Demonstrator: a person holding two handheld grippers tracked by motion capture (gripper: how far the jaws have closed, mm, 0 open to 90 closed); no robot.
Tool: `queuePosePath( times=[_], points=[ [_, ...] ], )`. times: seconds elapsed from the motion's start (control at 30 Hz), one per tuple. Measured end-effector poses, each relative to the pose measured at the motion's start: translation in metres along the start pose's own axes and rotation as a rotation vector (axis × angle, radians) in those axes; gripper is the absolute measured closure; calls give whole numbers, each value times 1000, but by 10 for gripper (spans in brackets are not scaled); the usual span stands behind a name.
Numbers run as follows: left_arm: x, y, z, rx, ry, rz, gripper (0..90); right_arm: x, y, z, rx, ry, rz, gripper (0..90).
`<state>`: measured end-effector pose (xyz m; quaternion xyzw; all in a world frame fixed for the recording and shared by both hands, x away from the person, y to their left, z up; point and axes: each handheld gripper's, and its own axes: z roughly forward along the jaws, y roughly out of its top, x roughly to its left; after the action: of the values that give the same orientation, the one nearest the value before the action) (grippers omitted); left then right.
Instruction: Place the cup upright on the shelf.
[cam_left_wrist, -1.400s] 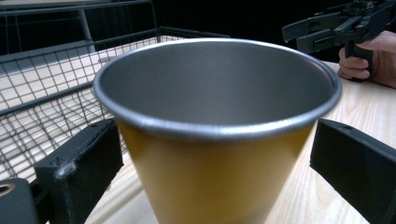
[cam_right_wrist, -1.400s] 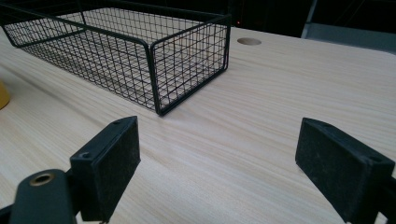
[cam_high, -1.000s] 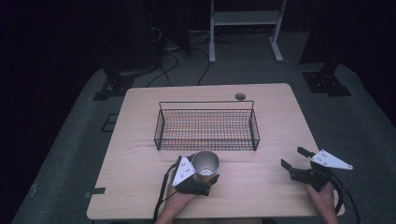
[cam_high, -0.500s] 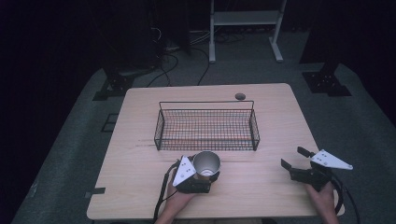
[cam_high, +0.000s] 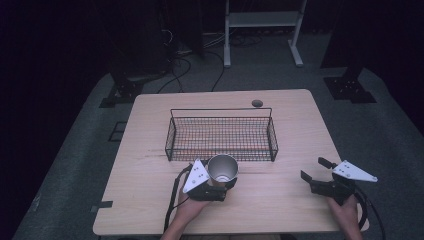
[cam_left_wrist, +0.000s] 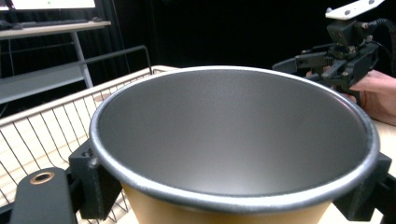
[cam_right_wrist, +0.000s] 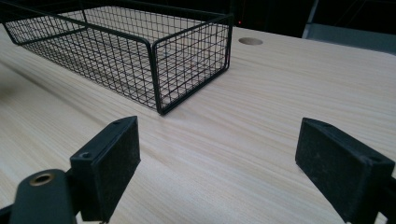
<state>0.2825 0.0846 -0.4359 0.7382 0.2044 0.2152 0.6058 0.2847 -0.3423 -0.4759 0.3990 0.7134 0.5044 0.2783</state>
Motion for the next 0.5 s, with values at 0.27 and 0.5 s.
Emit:
queuePosePath(
  times=[0.27, 0.5],
  points=[
    [15, 27, 5, -34, -9, 24, 133, 0, 0, 0, 2, -3, 1, 128],
    [39, 54, 15, -38, -13, 35, 133, 0, 0, 0, -2, -1, 3, 129]
  ],
)
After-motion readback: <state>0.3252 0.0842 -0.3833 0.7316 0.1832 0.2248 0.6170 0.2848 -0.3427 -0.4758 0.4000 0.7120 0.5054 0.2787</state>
